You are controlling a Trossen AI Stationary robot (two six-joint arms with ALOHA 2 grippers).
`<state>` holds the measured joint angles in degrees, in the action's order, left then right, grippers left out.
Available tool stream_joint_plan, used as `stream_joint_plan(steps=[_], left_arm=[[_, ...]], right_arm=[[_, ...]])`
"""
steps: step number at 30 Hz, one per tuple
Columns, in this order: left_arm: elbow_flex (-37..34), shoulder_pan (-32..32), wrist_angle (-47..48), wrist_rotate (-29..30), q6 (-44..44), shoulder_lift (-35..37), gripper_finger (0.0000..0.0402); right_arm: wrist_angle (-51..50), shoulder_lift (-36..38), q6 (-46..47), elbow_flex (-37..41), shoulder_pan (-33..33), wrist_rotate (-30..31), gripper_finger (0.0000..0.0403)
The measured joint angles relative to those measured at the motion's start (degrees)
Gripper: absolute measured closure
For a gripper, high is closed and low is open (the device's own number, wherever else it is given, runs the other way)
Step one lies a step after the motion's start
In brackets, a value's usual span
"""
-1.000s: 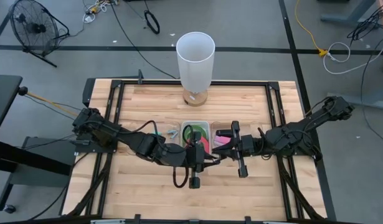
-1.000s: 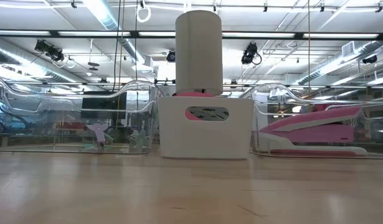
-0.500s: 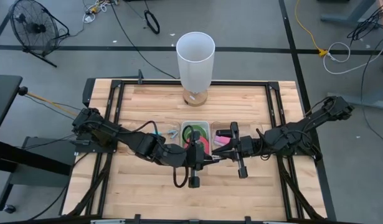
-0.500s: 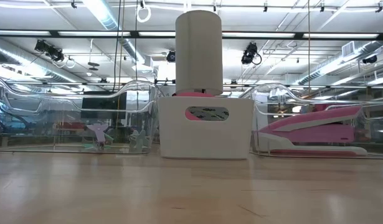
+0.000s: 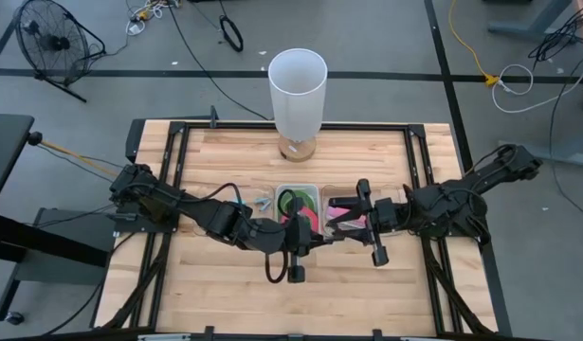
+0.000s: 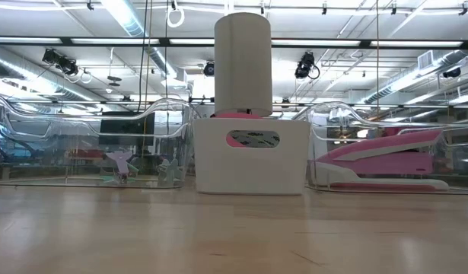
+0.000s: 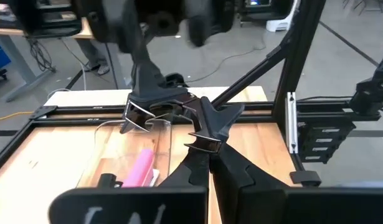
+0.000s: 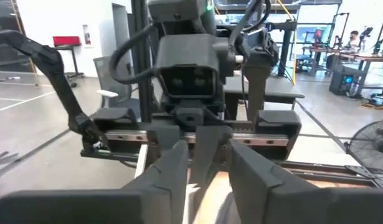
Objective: Pick and place Stapler, Stapler remover, tape
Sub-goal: Put the black staple remover into the left transparent bin
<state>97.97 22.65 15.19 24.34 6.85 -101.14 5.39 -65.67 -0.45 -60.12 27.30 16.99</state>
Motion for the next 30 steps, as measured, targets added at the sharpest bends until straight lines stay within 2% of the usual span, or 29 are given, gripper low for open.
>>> stream_joint_plan(steps=[4,8,15,21,23,26,30], left_arm=[[0.00,0.00,2.39,1.86,0.47,0.00,0.0396],[0.00,0.00,9.39,4.75,4.07,0.00,0.0396],[-0.02,0.00,30.06,11.20,16.05,0.00,0.0396],[-0.04,0.00,52.53,14.30,31.56,0.00,0.0396],[-0.04,0.00,59.92,14.01,36.61,0.00,0.0396],[-0.07,0.00,68.35,10.27,40.37,0.00,0.0396],[-0.11,0.00,72.47,5.89,39.50,0.00,0.0395]], right_arm=[[-0.82,1.03,0.01,0.00,0.03,-0.08,0.0270],[-4.83,2.36,2.46,-0.02,0.03,2.00,0.0261],[-18.97,4.21,11.84,-0.02,0.10,3.37,0.0268],[-30.52,3.99,21.24,-0.02,0.21,-0.68,0.0278],[-33.32,3.98,24.02,-0.02,0.21,-2.16,0.0282],[-35.76,3.98,27.15,-0.04,0.27,-3.10,0.0286],[-36.30,3.98,28.08,-0.04,0.30,-3.10,0.0290]])
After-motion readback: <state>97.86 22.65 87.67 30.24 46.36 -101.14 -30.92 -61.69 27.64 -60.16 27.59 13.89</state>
